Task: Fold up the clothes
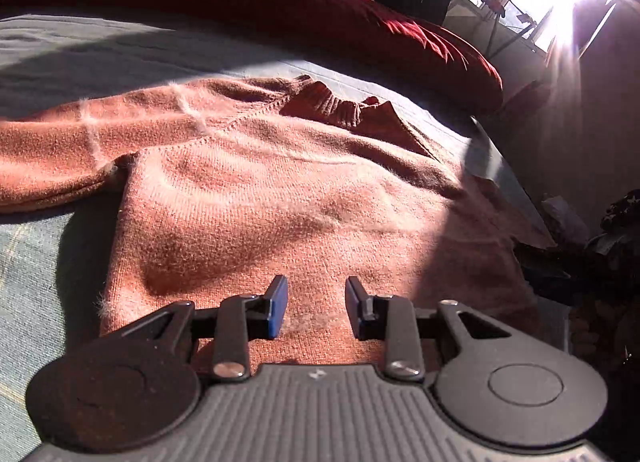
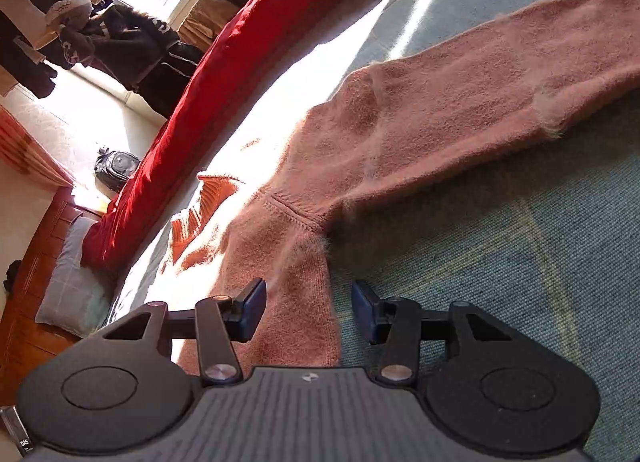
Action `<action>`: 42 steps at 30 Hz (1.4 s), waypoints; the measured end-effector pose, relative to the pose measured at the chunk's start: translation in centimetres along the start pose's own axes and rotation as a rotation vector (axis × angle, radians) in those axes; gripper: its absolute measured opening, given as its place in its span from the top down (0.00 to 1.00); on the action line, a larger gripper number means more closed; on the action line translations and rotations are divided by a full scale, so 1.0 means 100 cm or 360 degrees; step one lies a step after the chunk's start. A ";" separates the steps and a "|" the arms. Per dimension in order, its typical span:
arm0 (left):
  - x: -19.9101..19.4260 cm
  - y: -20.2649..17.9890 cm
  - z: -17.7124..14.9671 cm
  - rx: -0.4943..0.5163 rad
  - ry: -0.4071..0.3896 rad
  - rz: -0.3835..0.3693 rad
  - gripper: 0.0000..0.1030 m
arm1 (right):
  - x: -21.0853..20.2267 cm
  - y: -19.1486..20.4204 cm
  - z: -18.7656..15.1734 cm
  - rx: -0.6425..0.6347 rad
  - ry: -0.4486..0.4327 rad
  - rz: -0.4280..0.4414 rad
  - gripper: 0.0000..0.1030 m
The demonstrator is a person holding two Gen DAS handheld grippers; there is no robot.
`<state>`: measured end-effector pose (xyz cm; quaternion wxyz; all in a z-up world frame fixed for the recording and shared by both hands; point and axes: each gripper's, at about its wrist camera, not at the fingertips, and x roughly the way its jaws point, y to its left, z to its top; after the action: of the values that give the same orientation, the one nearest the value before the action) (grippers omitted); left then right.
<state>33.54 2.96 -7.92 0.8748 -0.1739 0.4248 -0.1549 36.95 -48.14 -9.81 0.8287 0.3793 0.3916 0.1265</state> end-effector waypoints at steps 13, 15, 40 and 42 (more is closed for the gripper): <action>-0.006 -0.009 0.008 0.0117 -0.0063 0.0230 0.71 | -0.027 0.073 -0.016 -0.0633 -0.0156 -0.0412 0.75; -0.010 -0.030 -0.001 0.0230 -0.0055 0.0135 0.67 | -0.033 0.088 -0.030 -0.0684 -0.0102 -0.0306 0.65; -0.103 -0.080 -0.159 0.0732 -0.0094 0.0264 0.43 | -0.105 0.106 -0.227 -0.0957 -0.0111 -0.0567 0.24; -0.102 -0.085 -0.145 0.0733 -0.0210 0.0263 0.43 | -0.100 0.122 -0.220 -0.0983 -0.0151 -0.0482 0.23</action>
<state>14.89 -2.86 -5.52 0.9268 0.0556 0.3332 -0.1640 15.01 -33.29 -4.33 0.9310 0.0536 0.3477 0.0969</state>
